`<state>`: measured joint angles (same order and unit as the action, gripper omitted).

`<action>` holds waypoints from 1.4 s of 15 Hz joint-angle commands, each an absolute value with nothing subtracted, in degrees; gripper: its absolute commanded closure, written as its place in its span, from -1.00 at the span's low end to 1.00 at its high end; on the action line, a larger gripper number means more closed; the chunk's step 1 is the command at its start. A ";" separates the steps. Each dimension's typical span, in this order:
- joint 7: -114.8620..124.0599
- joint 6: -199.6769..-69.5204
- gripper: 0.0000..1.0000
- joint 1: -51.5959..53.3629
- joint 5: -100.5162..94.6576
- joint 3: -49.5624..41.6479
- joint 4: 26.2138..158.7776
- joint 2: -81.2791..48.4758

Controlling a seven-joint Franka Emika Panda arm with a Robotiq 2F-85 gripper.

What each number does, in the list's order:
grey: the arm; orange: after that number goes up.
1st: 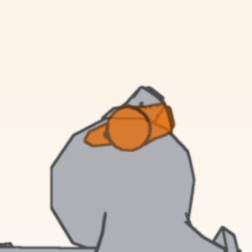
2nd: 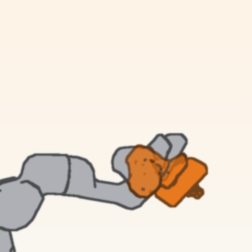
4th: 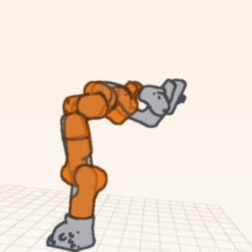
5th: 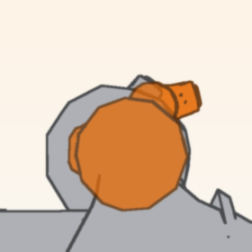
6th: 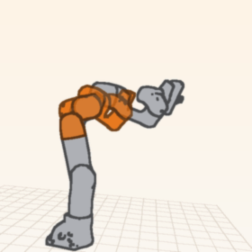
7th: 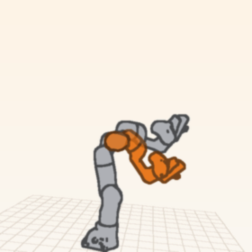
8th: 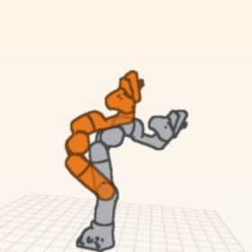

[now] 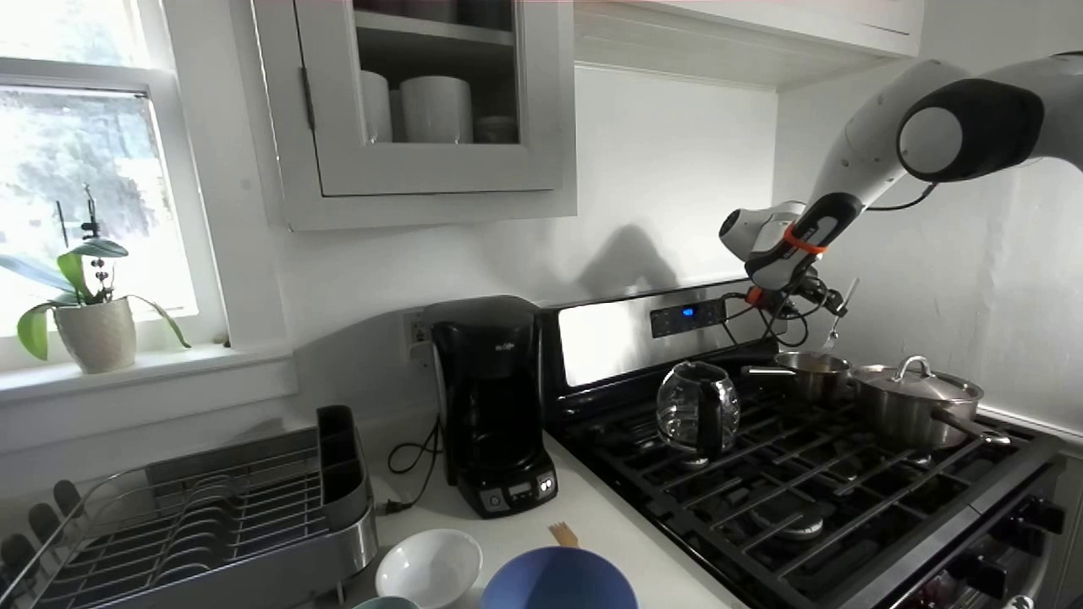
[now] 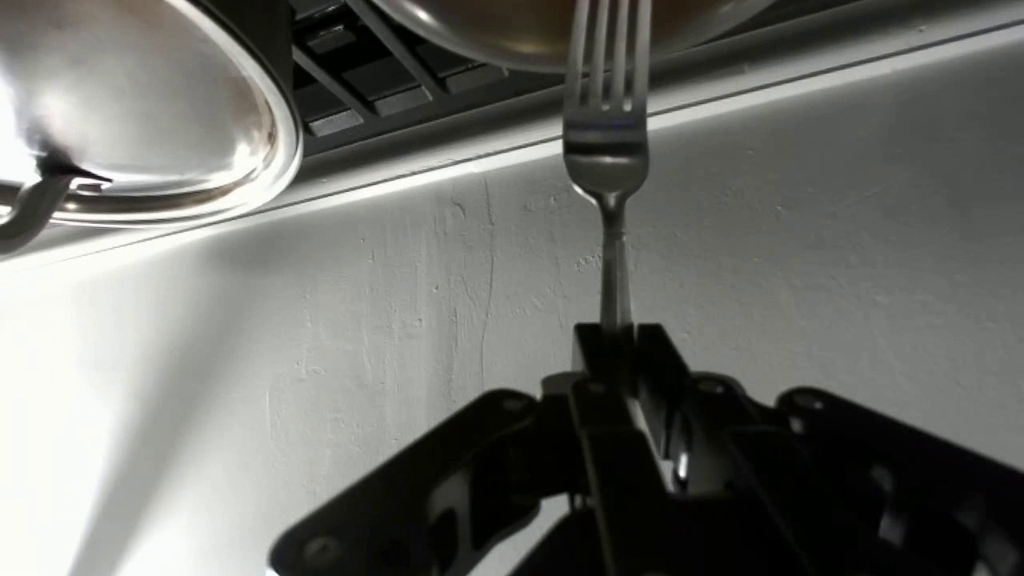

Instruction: Pick up the fork on the counter and use it to stir the contents of the pot on the top right stove plate

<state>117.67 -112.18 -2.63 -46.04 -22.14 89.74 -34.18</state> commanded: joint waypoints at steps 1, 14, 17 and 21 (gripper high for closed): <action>124.24 -110.52 0.93 -2.57 -50.15 -20.73 88.34 -37.05; 123.05 -109.97 0.93 -4.08 -52.17 -16.92 86.74 -41.32; 119.24 -110.51 0.93 -4.32 -51.63 -16.02 87.48 -40.51; 113.66 -111.19 0.93 -4.59 -51.11 -15.03 88.21 -39.62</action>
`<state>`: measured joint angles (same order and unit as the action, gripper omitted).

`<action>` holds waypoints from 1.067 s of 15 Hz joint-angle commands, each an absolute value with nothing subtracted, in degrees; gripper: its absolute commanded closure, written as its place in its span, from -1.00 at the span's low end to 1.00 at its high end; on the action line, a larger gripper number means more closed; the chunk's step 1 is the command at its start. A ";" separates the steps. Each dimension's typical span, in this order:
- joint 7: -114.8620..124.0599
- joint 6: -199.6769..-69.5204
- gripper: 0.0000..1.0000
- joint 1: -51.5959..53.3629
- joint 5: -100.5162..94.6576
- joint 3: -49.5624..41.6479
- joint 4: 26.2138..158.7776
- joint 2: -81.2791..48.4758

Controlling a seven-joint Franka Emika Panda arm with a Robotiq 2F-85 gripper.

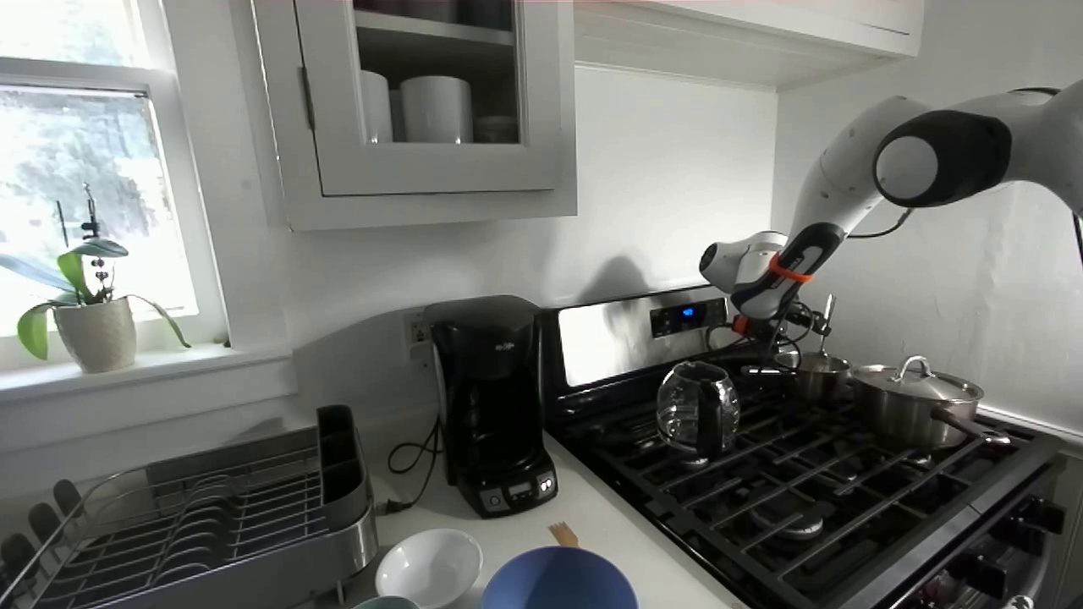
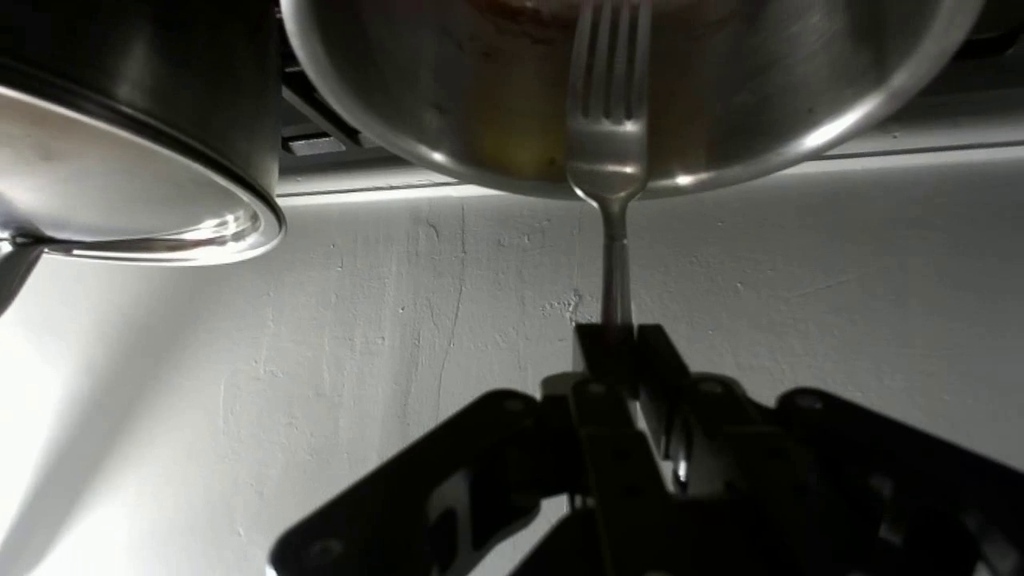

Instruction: Pick up the fork on the counter and use it to stir the contents of the pot on the top right stove plate

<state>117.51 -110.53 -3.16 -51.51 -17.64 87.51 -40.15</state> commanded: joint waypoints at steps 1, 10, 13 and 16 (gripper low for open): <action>112.14 -111.23 0.93 -4.64 -51.03 -14.80 88.42 -39.42; 103.02 -114.42 0.93 -4.82 -50.19 -12.57 91.08 -37.65; 103.90 -115.18 0.93 -4.63 -50.21 -12.64 91.28 -37.45; 106.82 -115.48 0.93 -4.44 -50.80 -13.71 90.32 -37.29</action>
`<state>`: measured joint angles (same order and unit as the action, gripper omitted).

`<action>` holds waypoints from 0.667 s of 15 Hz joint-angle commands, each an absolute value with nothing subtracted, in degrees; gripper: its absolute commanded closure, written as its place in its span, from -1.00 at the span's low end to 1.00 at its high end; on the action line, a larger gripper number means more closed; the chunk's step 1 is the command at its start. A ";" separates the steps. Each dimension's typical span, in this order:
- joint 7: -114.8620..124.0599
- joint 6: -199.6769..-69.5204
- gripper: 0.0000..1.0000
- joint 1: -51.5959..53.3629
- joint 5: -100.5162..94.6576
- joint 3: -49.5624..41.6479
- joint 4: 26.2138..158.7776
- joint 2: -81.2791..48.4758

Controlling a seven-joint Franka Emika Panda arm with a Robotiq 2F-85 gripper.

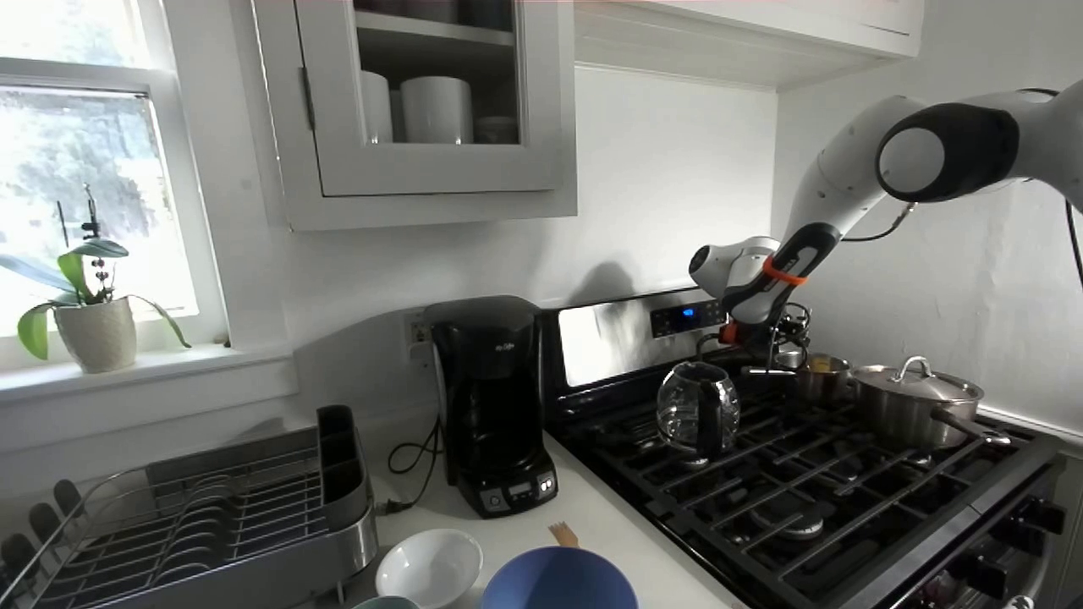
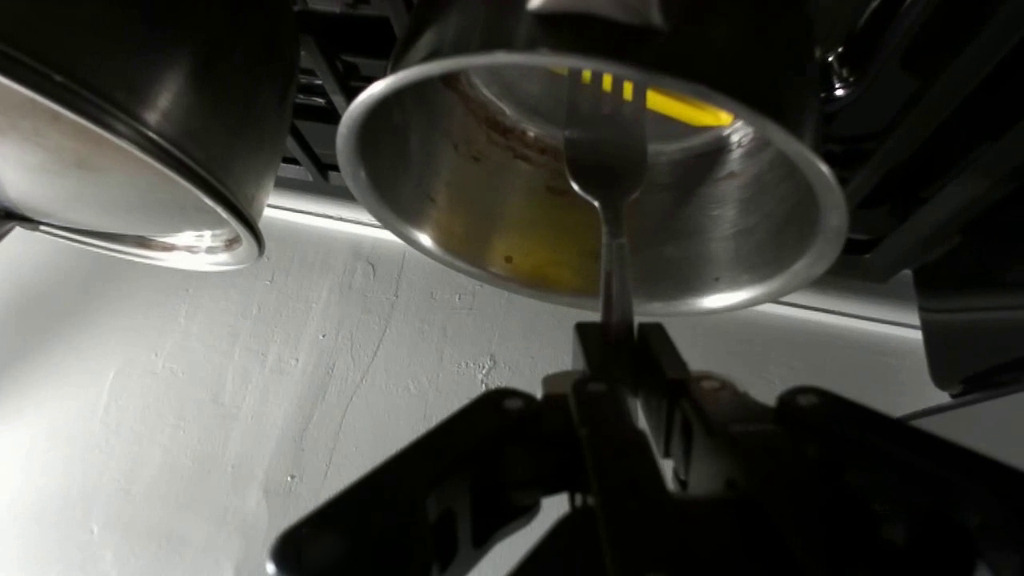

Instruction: Pick up the fork on the counter and use it to stir the contents of the pot on the top right stove plate

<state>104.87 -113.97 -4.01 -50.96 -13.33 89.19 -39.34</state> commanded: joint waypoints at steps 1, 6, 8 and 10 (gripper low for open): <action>107.94 -115.73 0.93 -4.54 -50.79 -13.92 89.94 -37.42; 115.15 -116.89 0.93 -3.87 -52.78 -15.21 89.21 -39.13; 118.80 -116.36 0.93 -3.51 -53.91 -15.86 88.60 -40.12; 121.98 -115.48 0.93 -3.24 -55.08 -16.43 88.28 -40.64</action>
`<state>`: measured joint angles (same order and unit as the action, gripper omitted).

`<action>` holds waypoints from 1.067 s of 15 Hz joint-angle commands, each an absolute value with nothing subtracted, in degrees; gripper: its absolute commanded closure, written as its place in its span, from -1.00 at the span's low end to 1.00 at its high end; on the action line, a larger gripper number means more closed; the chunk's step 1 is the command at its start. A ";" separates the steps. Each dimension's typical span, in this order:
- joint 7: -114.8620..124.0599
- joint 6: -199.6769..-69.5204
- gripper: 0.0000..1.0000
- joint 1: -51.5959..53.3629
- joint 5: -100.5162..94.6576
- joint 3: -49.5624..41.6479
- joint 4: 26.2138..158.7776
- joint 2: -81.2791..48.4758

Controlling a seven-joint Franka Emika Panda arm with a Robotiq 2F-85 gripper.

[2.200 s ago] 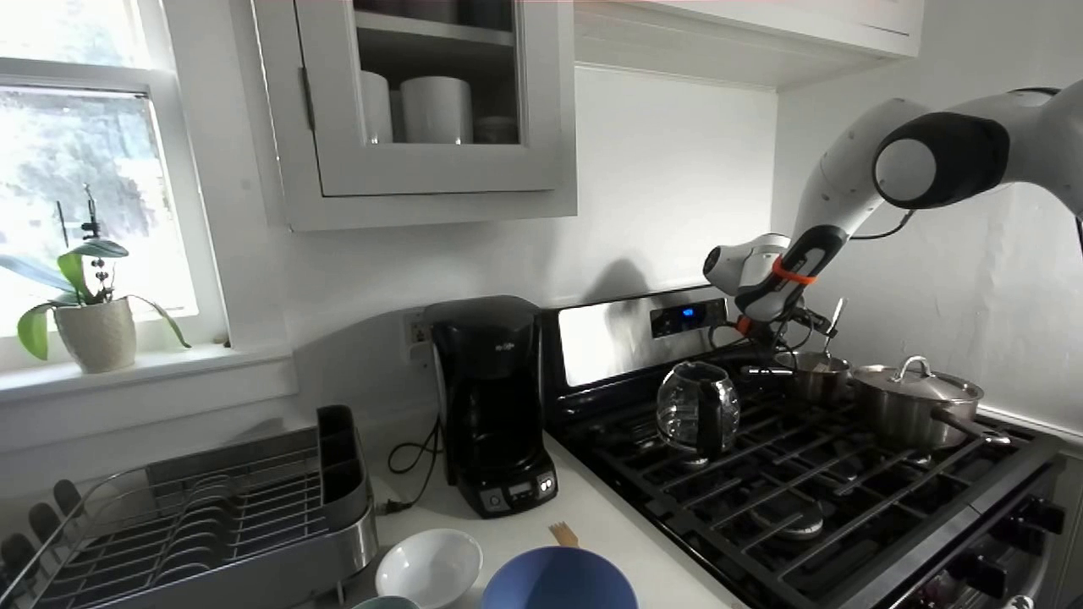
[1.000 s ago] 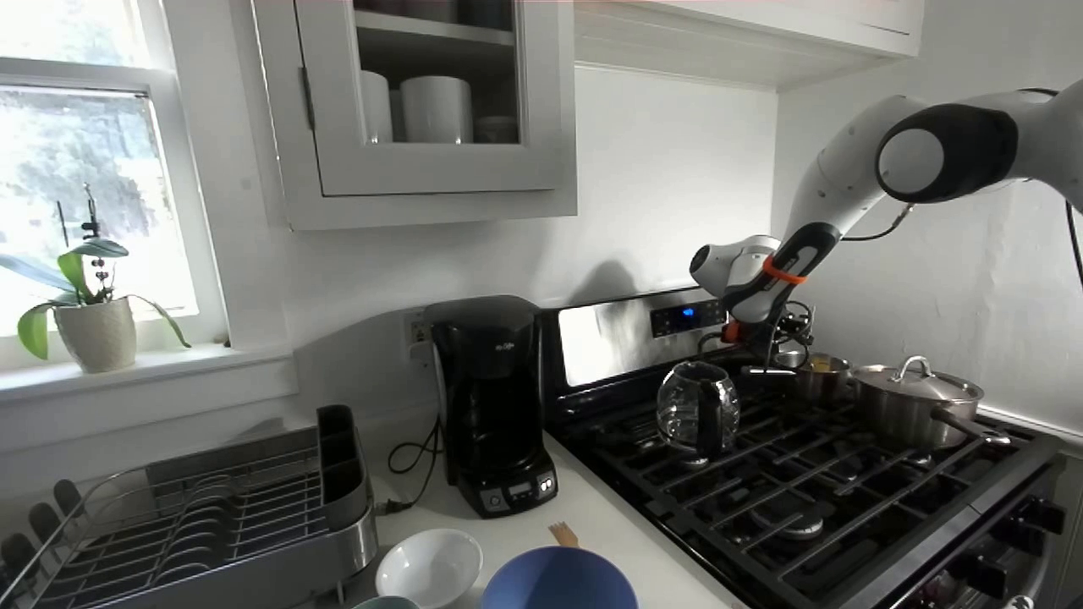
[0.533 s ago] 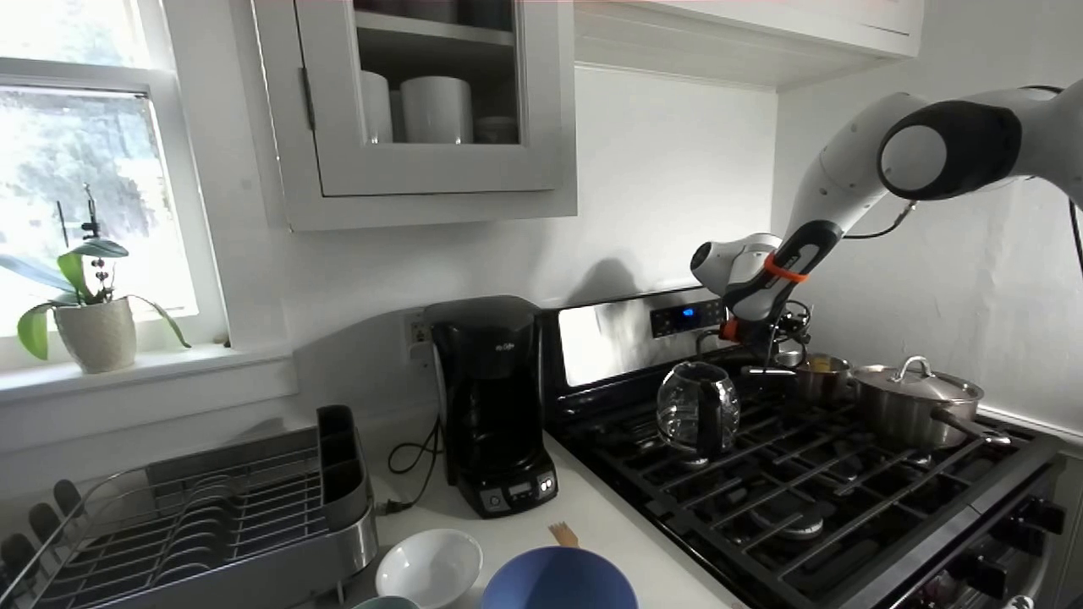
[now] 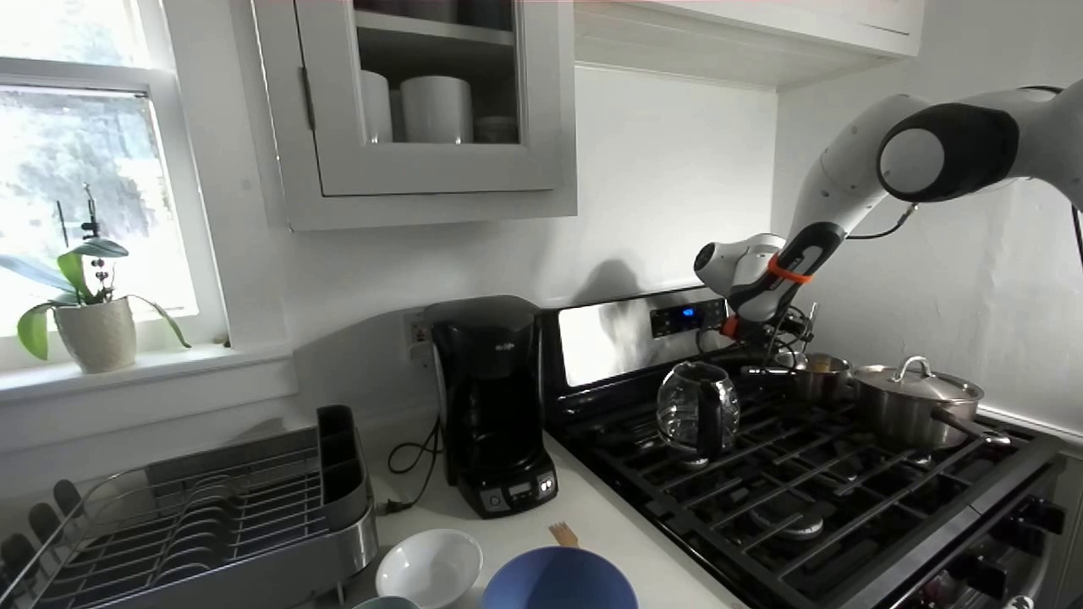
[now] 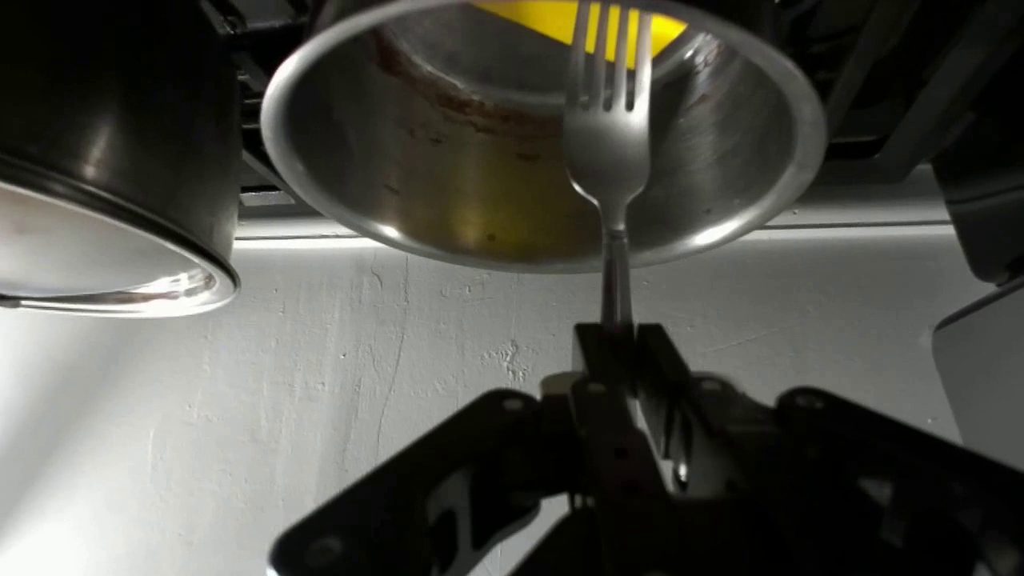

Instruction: Pick up the fork on the counter and use it to stir the contents of the pot on the top right stove plate

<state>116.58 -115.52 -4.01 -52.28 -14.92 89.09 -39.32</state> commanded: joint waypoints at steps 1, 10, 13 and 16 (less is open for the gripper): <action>123.27 -114.70 0.93 -3.08 -55.85 -16.74 88.22 -40.77; 126.17 -102.97 0.93 -3.78 -60.70 -16.41 87.94 -41.92; 127.32 -105.59 0.93 -4.30 -60.98 -15.23 89.37 -40.22; 131.59 -109.77 0.93 -3.98 -62.01 -14.61 90.34 -39.20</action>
<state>127.11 -106.44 -3.60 -59.61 -15.88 88.99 -41.05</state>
